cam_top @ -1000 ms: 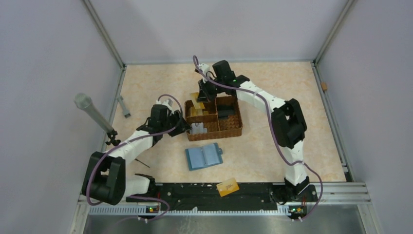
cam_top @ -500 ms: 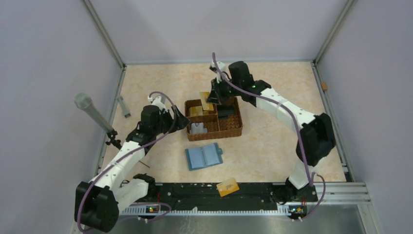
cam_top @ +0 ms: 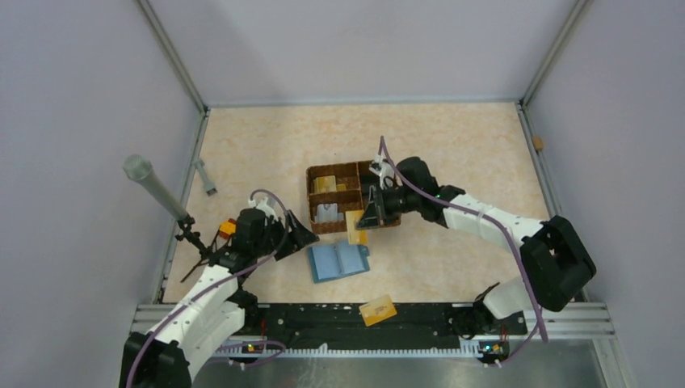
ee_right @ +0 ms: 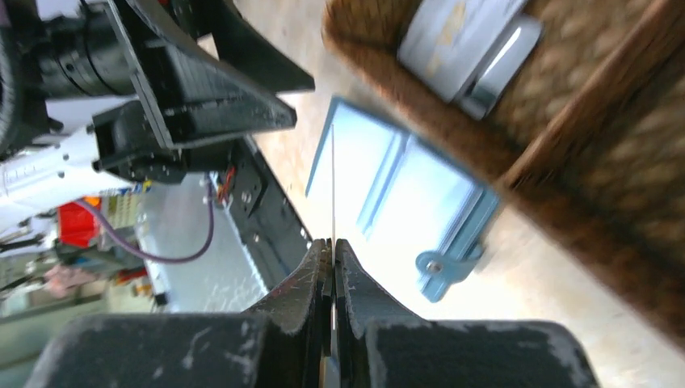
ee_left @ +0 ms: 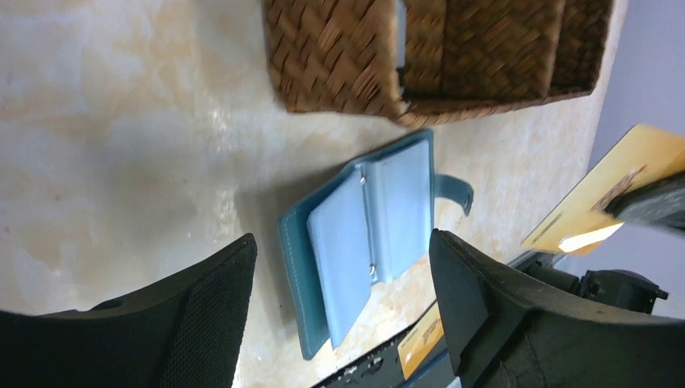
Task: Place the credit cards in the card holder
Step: Move the storage box to the center of the board.
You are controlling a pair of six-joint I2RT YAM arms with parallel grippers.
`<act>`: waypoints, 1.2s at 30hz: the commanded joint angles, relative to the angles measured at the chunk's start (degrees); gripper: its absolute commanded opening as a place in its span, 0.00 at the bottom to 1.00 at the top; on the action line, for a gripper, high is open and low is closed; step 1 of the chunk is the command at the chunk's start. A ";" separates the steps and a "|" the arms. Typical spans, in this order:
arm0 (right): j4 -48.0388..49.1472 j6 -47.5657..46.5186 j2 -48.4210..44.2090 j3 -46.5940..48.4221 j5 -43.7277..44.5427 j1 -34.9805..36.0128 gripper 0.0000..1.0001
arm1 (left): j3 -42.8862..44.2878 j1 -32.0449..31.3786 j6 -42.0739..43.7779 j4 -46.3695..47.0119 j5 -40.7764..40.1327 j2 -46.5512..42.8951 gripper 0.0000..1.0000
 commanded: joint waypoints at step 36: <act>27.77 24.87 9.24 -18.77 8.88 11.71 0.00 | -7.76 -3.56 2.10 12.07 5.66 15.24 0.19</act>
